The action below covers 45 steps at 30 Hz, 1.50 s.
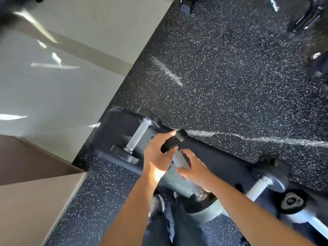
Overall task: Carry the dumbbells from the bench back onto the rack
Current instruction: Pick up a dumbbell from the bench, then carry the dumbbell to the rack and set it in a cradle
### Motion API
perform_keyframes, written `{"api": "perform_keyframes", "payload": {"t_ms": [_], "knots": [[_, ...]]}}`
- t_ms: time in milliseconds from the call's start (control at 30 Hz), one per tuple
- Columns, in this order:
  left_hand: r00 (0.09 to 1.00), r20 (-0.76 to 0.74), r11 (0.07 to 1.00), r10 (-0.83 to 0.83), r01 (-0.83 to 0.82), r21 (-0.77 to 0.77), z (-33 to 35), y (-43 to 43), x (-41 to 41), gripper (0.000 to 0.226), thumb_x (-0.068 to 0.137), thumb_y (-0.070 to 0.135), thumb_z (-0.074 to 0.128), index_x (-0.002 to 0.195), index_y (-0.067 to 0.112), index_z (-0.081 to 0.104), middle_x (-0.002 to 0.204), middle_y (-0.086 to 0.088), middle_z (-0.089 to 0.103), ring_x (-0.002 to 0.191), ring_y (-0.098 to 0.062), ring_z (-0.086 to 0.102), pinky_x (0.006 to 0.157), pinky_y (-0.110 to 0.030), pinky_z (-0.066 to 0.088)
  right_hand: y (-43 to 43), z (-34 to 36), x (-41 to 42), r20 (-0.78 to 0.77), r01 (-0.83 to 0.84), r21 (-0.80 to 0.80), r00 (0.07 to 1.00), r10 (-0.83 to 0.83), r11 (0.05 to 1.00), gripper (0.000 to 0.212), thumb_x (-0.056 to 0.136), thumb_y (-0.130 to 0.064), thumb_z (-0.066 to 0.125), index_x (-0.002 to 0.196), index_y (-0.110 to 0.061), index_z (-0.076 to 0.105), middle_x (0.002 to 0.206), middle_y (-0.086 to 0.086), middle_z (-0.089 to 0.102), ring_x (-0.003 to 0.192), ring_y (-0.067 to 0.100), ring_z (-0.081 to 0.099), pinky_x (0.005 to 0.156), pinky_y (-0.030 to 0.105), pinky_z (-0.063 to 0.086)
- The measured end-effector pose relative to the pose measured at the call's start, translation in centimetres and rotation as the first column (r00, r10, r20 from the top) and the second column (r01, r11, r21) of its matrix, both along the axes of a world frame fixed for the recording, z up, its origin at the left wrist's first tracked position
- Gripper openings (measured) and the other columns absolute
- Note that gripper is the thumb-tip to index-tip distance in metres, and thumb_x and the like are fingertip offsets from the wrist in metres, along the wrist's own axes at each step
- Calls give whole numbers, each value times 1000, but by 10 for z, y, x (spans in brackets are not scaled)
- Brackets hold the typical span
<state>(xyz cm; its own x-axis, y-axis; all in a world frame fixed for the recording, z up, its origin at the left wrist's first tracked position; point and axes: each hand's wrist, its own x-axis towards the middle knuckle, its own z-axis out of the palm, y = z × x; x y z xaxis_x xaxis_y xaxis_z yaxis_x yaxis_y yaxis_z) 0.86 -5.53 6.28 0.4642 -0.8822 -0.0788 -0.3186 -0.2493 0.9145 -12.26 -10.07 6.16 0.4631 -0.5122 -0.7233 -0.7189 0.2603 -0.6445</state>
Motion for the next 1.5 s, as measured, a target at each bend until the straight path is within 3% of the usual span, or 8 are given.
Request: {"api": "perform_keyframes", "payload": {"t_ms": [133,267,400,567,800,1067,1300,1500], "knots": [[995,32,996,-90,90,-6,62,5,-11,44,69,10,70,104,36,61,70,31,61,65,6,54,66,-17,44,25,57,-20,65,169,13,983,-169,986,47,81,-9,60,115,-32,39,87,5,60,59,15,53,49,16,43],[951,121,932,-285,304,-194,121,7,-38,34,72,9,71,105,14,64,102,-1,68,93,-16,63,84,-33,50,49,108,-49,125,379,-6,919,-375,925,50,81,-5,63,118,-28,40,93,0,61,67,15,58,60,25,52],[897,42,874,-441,440,-206,164,4,-80,38,72,5,73,106,21,63,106,3,67,95,-11,62,85,-26,48,72,154,-91,153,522,-82,848,-507,849,47,82,-4,62,118,-26,40,91,4,61,69,20,60,66,35,49],[767,32,742,-640,629,-232,203,4,-149,42,70,1,74,107,16,63,107,11,62,97,2,57,88,-11,41,107,205,-156,121,680,-135,733,-670,720,48,83,-11,62,114,-37,37,96,4,63,69,16,63,56,23,49],[522,-29,512,-853,822,-249,240,30,-281,43,69,3,76,103,27,63,104,7,65,91,11,55,82,-8,41,176,240,-261,136,872,-110,489,-862,477,44,81,-9,62,110,-35,43,93,17,67,62,21,62,72,43,53],[216,-86,232,-973,930,-286,267,94,-459,41,67,0,76,99,23,64,102,13,64,94,9,57,81,-5,39,271,264,-407,189,982,-87,182,-965,168,43,83,-6,61,107,-36,41,77,5,64,47,4,57,42,14,43],[-34,-126,4,-991,956,-292,275,167,-602,40,66,-5,75,100,14,65,101,4,68,91,3,61,81,-11,44,357,276,-511,172,989,-127,-53,-984,-75,47,83,-9,62,95,-49,40,88,7,63,63,14,59,51,21,45],[-260,-127,-214,-957,931,-296,282,221,-696,39,66,-2,75,98,19,66,98,11,66,91,7,59,80,-7,42,415,280,-571,172,934,-121,-314,-934,-336,45,80,-2,60,112,-31,46,76,0,56,59,13,54,49,23,40]]}}
